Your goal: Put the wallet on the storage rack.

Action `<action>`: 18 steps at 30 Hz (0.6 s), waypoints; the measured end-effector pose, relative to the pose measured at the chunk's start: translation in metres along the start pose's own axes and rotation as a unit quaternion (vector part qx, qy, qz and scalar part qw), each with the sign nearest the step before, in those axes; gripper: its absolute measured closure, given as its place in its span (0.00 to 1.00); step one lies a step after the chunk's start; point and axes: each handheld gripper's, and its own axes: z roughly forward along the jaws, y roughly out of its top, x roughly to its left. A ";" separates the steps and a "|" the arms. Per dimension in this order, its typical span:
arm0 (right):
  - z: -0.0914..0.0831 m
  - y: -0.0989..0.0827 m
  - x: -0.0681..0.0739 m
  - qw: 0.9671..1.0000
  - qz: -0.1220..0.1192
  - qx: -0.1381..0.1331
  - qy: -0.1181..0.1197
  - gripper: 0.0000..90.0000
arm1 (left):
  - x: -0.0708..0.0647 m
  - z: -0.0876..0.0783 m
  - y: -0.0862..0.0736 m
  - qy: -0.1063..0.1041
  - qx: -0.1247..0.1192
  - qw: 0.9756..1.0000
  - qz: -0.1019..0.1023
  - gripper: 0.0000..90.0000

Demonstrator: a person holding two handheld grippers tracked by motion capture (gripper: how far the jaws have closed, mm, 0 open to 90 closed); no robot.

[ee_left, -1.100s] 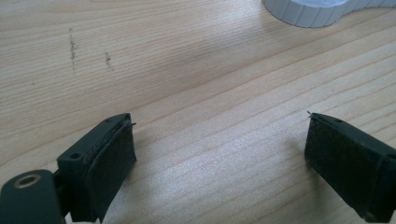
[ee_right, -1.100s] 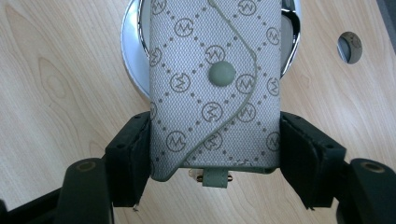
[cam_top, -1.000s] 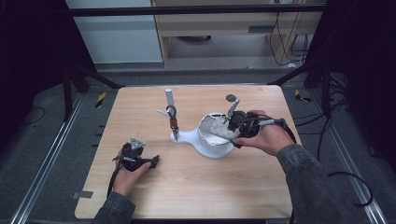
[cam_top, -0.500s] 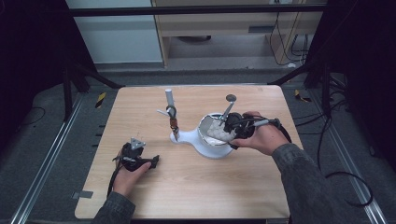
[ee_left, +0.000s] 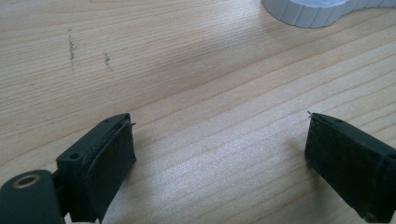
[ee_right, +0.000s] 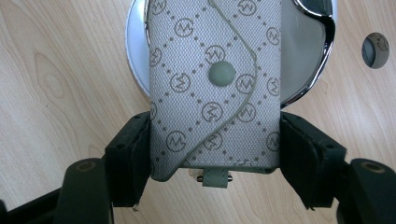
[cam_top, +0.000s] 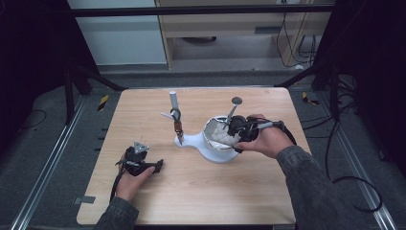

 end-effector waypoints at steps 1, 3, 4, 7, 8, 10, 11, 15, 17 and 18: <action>0.000 0.000 0.000 1.000 0.000 0.000 0.000 0.35 | 0.000 0.000 0.000 0.000 0.000 1.000 0.000 0.08; 0.001 0.001 -0.001 1.000 -0.004 0.002 0.000 0.35 | 0.000 0.000 0.000 0.000 0.000 1.000 0.000 0.08; 0.002 0.001 0.000 1.000 -0.001 0.003 0.000 0.35 | 0.000 0.000 0.000 0.000 0.000 1.000 0.000 0.08; 0.002 0.001 -0.001 1.000 -0.002 0.002 0.001 0.35 | 0.000 0.000 0.000 0.000 0.000 1.000 0.001 0.08; 0.003 0.001 0.000 1.000 -0.001 0.004 0.002 0.35 | 0.000 0.000 0.000 0.000 0.000 1.000 0.001 0.08; 0.004 0.002 0.000 1.000 -0.002 0.006 0.002 0.35 | 0.000 0.000 0.000 0.000 0.000 1.000 0.000 0.08; 0.004 0.002 0.000 1.000 -0.001 0.007 0.002 0.35 | 0.000 0.000 0.000 0.000 0.000 1.000 0.001 0.08; 0.006 0.002 -0.002 1.000 -0.003 0.009 -0.001 0.35 | 0.000 0.000 0.000 0.000 0.000 1.000 0.000 0.08; 0.007 0.003 -0.003 1.000 -0.003 0.012 -0.003 0.35 | 0.000 0.000 0.000 0.000 0.000 1.000 0.000 0.08; 0.007 0.003 -0.003 1.000 -0.003 0.012 -0.004 0.35 | 0.000 0.000 0.000 0.000 0.000 1.000 0.000 0.08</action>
